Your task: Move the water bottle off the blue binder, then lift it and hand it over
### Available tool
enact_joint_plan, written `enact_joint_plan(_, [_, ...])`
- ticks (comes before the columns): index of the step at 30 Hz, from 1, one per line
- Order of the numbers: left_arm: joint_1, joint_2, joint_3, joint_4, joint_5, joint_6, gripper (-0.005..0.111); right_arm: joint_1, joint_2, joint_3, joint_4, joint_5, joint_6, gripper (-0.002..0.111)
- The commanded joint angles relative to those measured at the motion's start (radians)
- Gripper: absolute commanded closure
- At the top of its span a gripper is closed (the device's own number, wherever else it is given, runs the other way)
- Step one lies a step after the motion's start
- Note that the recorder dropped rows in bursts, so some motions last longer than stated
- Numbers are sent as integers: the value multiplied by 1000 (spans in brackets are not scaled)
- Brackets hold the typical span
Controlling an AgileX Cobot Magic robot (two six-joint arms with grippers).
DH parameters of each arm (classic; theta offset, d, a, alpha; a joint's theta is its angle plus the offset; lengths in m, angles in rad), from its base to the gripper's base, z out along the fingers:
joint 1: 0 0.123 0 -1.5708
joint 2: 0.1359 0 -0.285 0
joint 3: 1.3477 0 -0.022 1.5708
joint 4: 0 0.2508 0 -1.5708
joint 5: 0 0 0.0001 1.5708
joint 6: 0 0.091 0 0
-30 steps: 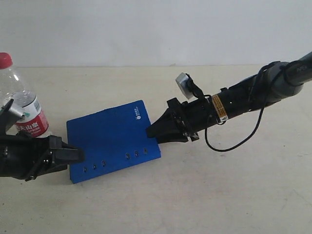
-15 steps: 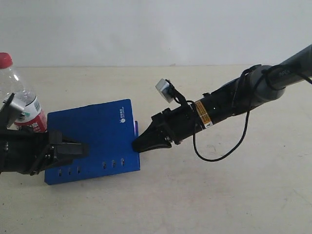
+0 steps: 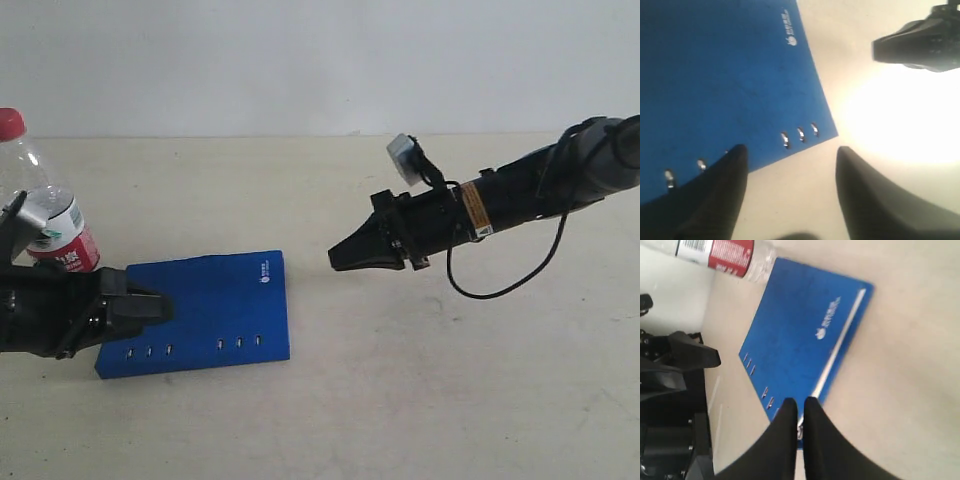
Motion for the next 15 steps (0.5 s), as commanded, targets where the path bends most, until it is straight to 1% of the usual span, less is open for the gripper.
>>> enact_joint_plan(1, [-3, -9, -7, -3, -104, -15, 57, -27, -16, -4, 4, -19, 0, 108])
enact_joint_plan(6, [-3, -9, -7, -3, -312, -15, 57, 27, -16, -5, 4, -19, -29, 107])
enact_joint_plan(9, [-3, -9, -7, -3, -359, -15, 56, 68, -16, -5, 4, -19, -39, 93])
enact_joint_plan(10, [-3, -9, -7, -3, -359, -15, 54, 81, -16, -5, 4, -19, -39, 85])
enact_joint_plan(13, [-3, 7, -7, -3, -361, -15, 45, 114, -16, -5, 4, 2, -36, 58])
enact_joint_plan(14, [-3, 20, -7, -3, -361, -15, 41, 121, -16, -5, 4, 36, -26, 52])
enact_joint_plan(15, [-3, 36, -7, -3, -358, -15, 38, 125, -16, -5, 4, 74, -14, 50])
